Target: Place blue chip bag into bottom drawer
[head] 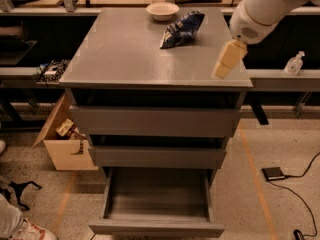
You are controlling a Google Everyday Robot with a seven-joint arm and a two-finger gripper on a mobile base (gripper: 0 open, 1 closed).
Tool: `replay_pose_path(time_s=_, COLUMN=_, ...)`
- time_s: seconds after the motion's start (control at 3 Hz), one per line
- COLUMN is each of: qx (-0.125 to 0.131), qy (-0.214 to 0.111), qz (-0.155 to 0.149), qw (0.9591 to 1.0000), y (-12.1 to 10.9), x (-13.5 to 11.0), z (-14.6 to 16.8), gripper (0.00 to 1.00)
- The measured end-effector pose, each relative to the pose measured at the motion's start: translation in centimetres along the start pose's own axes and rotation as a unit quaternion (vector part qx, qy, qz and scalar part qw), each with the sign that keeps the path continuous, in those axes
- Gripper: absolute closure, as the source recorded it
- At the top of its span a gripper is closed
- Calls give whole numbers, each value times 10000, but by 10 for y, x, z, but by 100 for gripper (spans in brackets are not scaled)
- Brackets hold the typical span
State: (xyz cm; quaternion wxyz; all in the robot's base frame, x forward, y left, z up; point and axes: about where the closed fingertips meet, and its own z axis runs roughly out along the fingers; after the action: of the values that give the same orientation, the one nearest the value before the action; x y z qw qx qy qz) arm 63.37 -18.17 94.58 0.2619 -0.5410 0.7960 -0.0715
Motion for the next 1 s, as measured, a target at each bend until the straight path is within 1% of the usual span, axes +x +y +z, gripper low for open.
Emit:
replay_pose_path(time_s=0.33, qx=664, qy=-78, qz=543, qw=9963, y=-52, x=-25, z=29, gripper=0)
replay_pose_path(time_s=0.67, qx=744, qy=-111, qz=748, qw=9944, y=-56, x=-28, z=32, gripper=0)
replay_pose_path(time_s=1.0, qx=744, qy=-111, qz=747, qw=9944, y=-56, x=-28, z=32, gripper=0)
